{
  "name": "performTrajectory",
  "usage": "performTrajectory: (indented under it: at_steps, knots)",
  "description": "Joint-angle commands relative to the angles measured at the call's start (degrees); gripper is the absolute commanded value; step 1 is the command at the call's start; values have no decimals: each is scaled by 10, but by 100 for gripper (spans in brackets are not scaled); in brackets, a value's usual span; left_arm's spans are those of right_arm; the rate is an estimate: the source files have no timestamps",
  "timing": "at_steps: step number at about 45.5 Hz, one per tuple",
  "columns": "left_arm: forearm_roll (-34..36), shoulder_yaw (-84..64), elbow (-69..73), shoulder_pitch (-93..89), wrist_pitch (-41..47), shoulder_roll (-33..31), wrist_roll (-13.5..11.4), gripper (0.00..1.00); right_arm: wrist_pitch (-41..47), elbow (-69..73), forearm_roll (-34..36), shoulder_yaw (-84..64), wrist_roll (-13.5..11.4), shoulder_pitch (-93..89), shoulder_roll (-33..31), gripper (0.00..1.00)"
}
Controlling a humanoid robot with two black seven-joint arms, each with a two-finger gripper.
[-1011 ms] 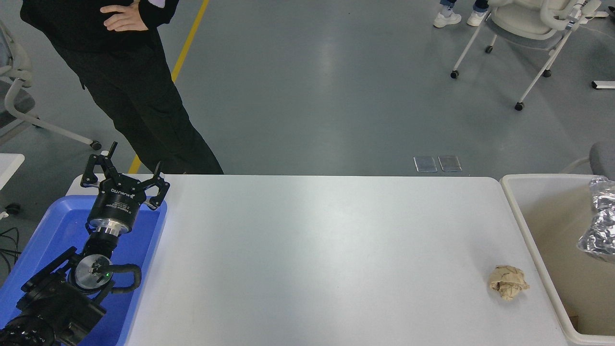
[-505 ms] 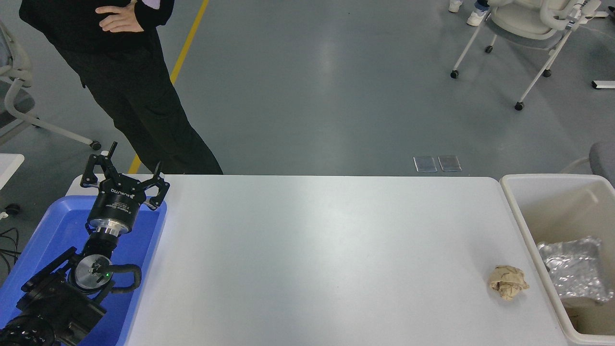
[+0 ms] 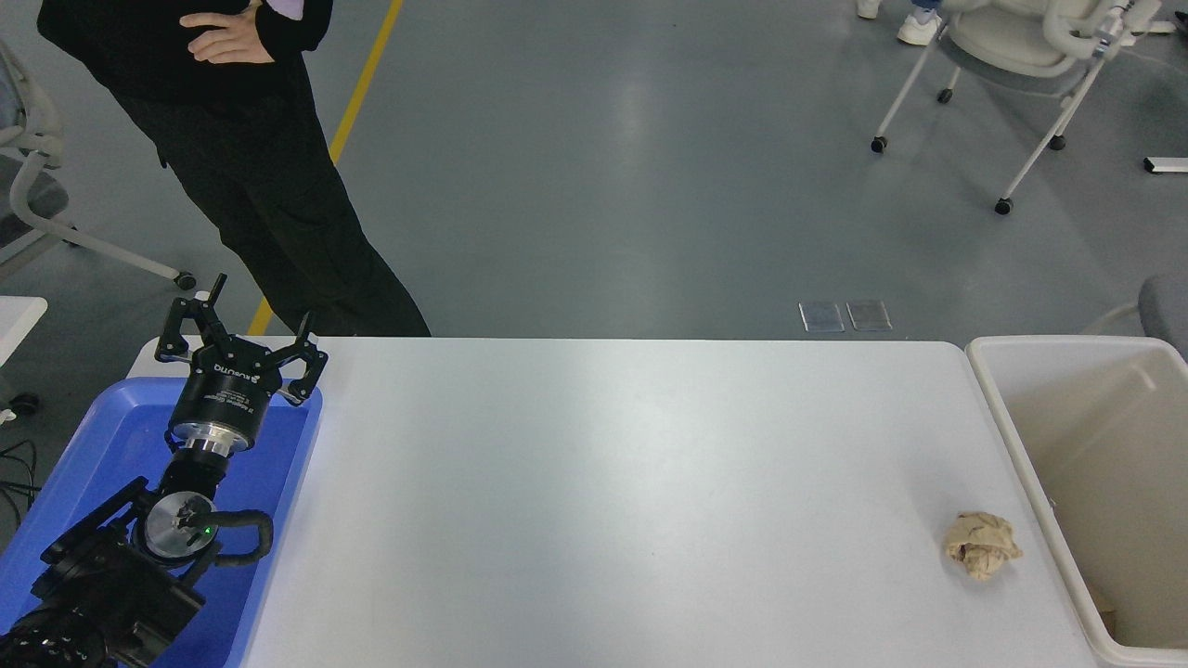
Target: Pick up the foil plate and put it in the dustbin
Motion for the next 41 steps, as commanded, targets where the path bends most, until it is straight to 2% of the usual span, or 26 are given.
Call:
performTrajectory:
  at_steps: [1, 7, 14, 19, 24, 35, 41]
  knots:
    - [0, 0, 0, 0, 0, 0, 1, 100, 2, 168, 6, -121, 1, 165, -30, 72]
    - [0, 0, 0, -1, 0, 0, 1, 100, 3, 286, 9, -207, 2, 312, -31, 100]
    - [0, 2, 0, -1, 0, 0, 2, 100, 24, 405, 31, -277, 2, 462, -21, 100]
    - [0, 2, 0, -1, 0, 0, 1, 100, 63, 462, 36, -310, 3, 548, 9, 100]
    - [0, 2, 0, -1, 0, 0, 2, 100, 141, 491, 37, -325, 4, 625, 46, 100]
    - [0, 2, 0, -1, 0, 0, 1, 100, 392, 508, 78, -325, 7, 777, 106, 100]
    - [0, 1, 1, 0, 0, 0, 1, 100, 449, 508, 82, -326, 7, 834, 156, 100]
